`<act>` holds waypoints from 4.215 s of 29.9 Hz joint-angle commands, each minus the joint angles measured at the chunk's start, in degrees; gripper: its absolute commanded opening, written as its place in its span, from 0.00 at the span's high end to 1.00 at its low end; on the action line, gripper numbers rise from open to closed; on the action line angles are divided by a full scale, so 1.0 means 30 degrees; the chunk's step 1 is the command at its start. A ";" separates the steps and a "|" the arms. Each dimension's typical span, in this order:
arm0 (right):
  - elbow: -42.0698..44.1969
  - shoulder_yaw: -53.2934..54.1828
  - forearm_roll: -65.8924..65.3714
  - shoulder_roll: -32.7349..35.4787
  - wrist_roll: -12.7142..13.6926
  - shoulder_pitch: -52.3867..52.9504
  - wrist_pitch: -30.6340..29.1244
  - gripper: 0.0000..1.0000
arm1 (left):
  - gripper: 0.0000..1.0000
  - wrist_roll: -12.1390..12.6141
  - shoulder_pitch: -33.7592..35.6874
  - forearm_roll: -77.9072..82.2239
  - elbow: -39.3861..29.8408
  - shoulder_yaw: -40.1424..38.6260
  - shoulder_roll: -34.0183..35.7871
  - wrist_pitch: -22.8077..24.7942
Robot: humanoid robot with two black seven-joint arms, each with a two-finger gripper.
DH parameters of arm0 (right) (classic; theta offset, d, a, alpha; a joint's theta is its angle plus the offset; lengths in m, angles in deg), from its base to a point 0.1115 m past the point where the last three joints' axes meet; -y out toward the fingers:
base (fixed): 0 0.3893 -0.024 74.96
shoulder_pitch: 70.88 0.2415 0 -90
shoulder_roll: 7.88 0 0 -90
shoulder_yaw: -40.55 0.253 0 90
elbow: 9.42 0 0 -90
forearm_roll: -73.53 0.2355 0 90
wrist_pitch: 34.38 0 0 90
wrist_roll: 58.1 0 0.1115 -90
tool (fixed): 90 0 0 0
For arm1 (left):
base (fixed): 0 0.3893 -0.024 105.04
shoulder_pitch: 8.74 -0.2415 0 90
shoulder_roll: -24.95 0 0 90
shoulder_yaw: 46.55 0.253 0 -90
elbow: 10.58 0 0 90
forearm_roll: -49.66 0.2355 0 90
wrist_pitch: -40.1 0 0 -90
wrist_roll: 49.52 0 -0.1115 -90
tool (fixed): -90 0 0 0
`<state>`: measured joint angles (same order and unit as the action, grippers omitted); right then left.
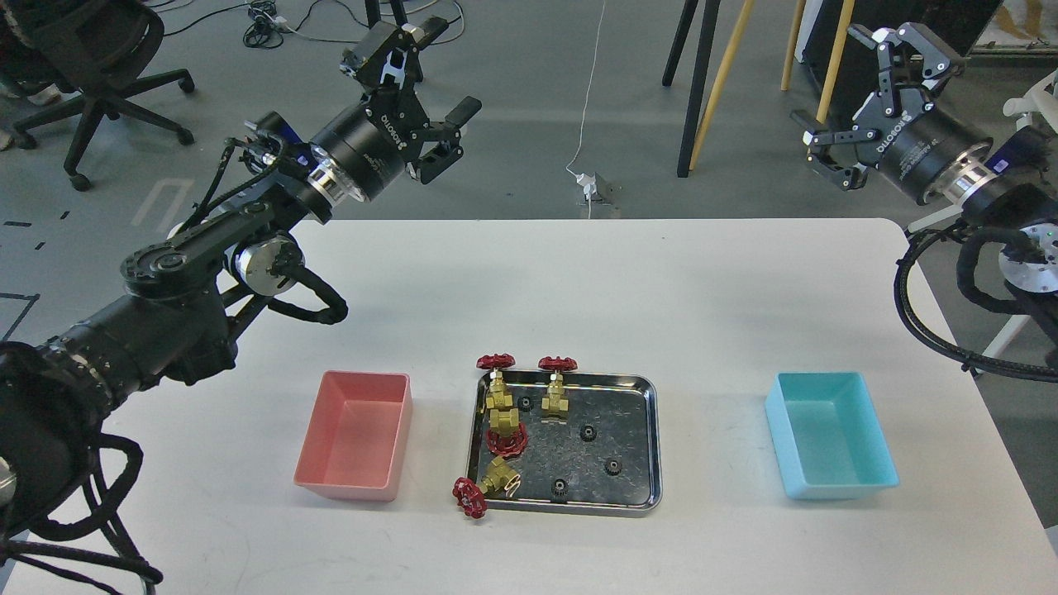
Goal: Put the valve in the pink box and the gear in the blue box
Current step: 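Swing the left arm inward above the table toward the tray, then lower the left gripper onto a red-handled brass valve on the tray, then close the left gripper around the brass valve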
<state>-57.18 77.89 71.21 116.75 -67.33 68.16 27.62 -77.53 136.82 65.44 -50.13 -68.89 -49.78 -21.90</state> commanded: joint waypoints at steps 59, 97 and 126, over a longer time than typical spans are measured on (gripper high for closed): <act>0.4993 0.0413 0.1006 0.0056 0.4306 0.4633 0.0001 0.01 | 0.07 0.0004 1.1688 1.9144 -0.9609 2.7544 -0.0374 -0.9042; 0.4994 0.0413 0.1006 0.0085 0.4276 0.3782 0.0001 0.01 | 0.18 0.0004 0.8523 1.8236 -0.6562 2.5932 -0.2747 -1.0507; 0.4994 0.0442 0.1006 0.0232 0.4247 0.3519 0.0001 0.01 | 0.67 0.0004 0.7790 1.8411 -0.5946 2.5932 -0.2688 -1.1034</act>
<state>-42.28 79.22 74.26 117.42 -54.51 78.71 27.62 -77.51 160.10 120.65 -67.88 8.90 -57.91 -54.80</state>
